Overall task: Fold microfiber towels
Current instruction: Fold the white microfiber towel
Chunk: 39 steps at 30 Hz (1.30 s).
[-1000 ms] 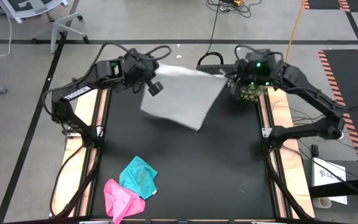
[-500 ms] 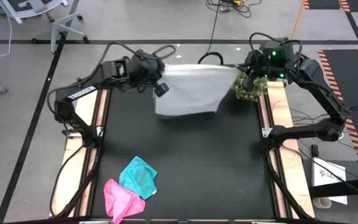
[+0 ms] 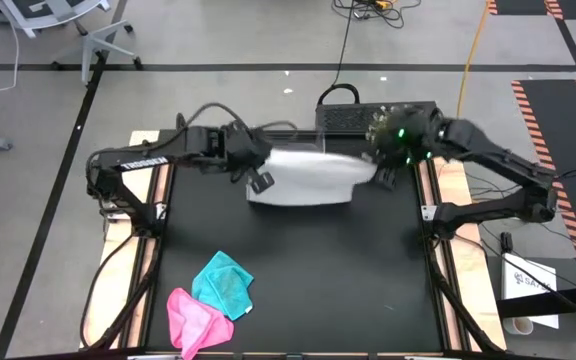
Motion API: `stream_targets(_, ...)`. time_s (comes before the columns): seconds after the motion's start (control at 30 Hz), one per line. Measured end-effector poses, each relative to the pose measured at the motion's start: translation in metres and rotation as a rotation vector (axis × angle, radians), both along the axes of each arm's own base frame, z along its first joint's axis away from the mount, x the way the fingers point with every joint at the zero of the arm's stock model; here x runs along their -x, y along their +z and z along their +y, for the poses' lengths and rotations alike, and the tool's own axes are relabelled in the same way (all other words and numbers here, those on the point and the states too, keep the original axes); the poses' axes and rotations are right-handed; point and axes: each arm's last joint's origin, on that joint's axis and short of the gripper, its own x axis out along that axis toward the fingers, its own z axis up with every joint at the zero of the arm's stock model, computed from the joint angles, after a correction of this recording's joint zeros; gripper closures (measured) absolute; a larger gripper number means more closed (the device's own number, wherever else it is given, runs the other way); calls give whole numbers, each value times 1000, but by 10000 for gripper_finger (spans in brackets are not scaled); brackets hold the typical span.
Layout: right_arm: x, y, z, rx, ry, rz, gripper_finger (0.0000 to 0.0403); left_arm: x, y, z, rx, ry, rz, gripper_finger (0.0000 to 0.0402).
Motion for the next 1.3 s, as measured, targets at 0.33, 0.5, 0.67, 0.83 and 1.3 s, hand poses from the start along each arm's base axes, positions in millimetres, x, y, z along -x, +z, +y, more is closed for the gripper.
stream_targets(0.33, -20, -73, 72, -269, 53, -2, 403, -2, -54, -60, 152, 40, 70, 401)
stream_targets(0.5, -26, -106, 104, -370, 60, -48, 403, 4, -79, -85, 244, 86, 99, 401)
stream_targets(0.67, -23, -130, 127, -466, 32, -66, 403, 5, -107, -108, 353, 107, 70, 401)
stream_targets(0.83, -18, -139, 142, -541, 0, -58, 403, 5, -134, -125, 449, 99, 27, 401)
stream_targets(1.3, -15, -132, 174, -564, -47, -211, 403, 13, -152, -138, 467, 186, -13, 400)
